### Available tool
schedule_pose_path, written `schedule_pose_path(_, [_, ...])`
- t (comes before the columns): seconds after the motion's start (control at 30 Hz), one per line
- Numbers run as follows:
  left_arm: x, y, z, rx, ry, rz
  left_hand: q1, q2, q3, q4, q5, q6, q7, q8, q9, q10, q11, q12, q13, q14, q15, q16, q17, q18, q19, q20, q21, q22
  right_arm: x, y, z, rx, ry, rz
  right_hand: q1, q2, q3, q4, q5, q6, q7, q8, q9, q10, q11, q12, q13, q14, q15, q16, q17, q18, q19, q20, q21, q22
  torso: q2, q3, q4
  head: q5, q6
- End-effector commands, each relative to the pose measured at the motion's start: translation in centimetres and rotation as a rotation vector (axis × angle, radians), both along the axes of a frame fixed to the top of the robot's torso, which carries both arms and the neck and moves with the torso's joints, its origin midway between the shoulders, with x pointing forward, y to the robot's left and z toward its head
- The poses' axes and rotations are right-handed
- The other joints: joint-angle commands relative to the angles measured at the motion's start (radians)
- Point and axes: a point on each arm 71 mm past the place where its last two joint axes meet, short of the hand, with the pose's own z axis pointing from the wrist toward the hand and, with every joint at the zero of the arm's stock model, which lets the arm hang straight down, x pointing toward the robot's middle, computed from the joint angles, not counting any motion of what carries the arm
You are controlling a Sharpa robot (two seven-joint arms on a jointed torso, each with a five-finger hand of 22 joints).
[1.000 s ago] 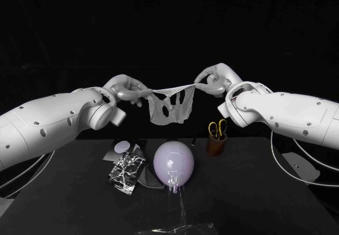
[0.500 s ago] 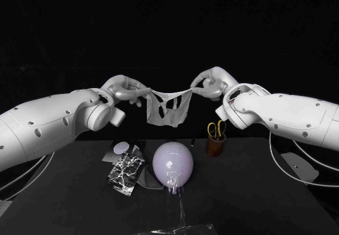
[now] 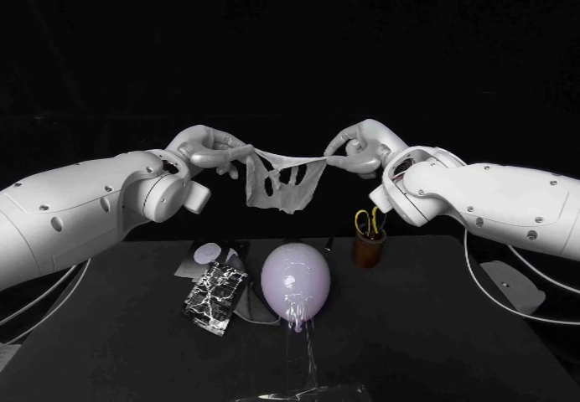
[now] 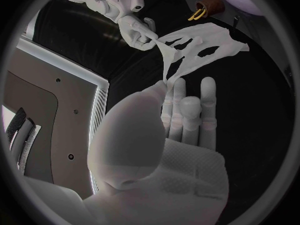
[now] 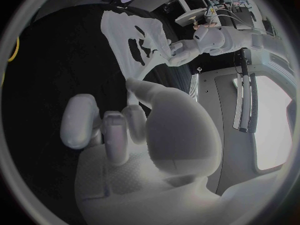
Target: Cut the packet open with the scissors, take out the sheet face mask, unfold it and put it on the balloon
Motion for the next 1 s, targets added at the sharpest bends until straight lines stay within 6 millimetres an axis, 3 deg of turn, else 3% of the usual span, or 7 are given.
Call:
schedule_pose_path(0.03, [0.0,-0.4,0.3,0.068,-0.046,-0.06,0.006,0.009,0.046,-0.04,0.007,0.002,0.002,0.003,0.003,0.009,0.0,-0.006,-0.001,0.01,-0.002,0.009,0.014,0.021,0.002,-0.005,0.007,0.002,-1.0,0.4,-0.5,0.073,0.093,0.023,-0.003,0.009,-0.002,-0.004,0.005,0.006,0.001,0.005,0.001,0.008,0.002,-0.004,0.089,0.107,-0.001,0.005,0.263,-0.002,0.0,-0.004,-0.008,0.165,-0.001,-0.0018,-0.0003,-0.001,-0.001])
schedule_pose_path(0.33, [0.6,-0.3,0.2,0.169,-0.115,-0.071,0.007,0.007,0.049,-0.04,0.007,0.003,0.004,0.002,0.002,0.01,0.001,-0.008,-0.003,0.026,-0.002,0.024,0.043,0.021,0.003,-0.006,0.011,0.006,-3.9,2.7,-1.4,0.171,0.219,0.14,-0.004,0.011,-0.002,-0.004,0.005,0.005,0.001,0.004,0.001,0.007,0.002,-0.006,0.088,0.107,-0.001,0.005,0.263,0.0,-0.003,-0.003,-0.016,0.163,-0.006,-0.0059,-0.0011,0.008,0.013])
schedule_pose_path(0.43, [0.9,-0.2,0.1,0.195,-0.131,-0.075,0.007,0.006,0.049,-0.04,0.007,0.003,0.004,0.002,0.002,0.01,0.001,-0.008,-0.004,0.03,-0.002,0.028,0.051,0.021,0.003,-0.006,0.013,0.007,-4.8,3.7,-1.9,0.191,0.257,0.181,-0.004,0.011,-0.002,-0.003,0.005,0.005,0.001,0.004,0.001,0.006,0.002,-0.006,0.087,0.107,-0.001,0.005,0.263,0.0,-0.003,-0.003,-0.017,0.163,-0.012,-0.0089,-0.0005,0.016,0.015])
schedule_pose_path(0.73, [0.9,0.0,-1.5,0.246,-0.14,-0.107,0.007,0.005,0.05,-0.04,0.007,0.004,0.004,0.001,0.002,0.01,0.0,-0.009,-0.004,0.034,-0.002,0.032,0.058,0.021,0.003,-0.006,0.014,0.008,-7.3,7.6,-4.1,0.232,0.356,0.306,-0.005,0.012,-0.003,-0.002,0.005,0.005,0.002,0.004,0.001,0.006,0.002,-0.007,0.087,0.107,-0.001,0.005,0.263,0.0,-0.003,-0.003,-0.019,0.163,-0.03,-0.0149,-0.0012,0.039,-0.009])
schedule_pose_path(1.0, [0.8,0.4,-3.2,0.254,-0.126,-0.113,0.008,0.005,0.05,-0.04,0.007,0.004,0.004,0.001,0.002,0.01,0.0,-0.009,-0.005,0.034,-0.002,0.033,0.059,0.021,0.003,-0.006,0.015,0.009,-9.6,11.1,-6.1,0.256,0.403,0.391,-0.007,0.015,-0.003,-0.001,0.005,0.004,0.002,0.004,0.001,0.005,0.003,-0.009,0.086,0.107,-0.001,0.005,0.263,0.001,-0.005,-0.003,-0.025,0.161,-0.038,-0.0186,-0.0014,0.05,-0.013])
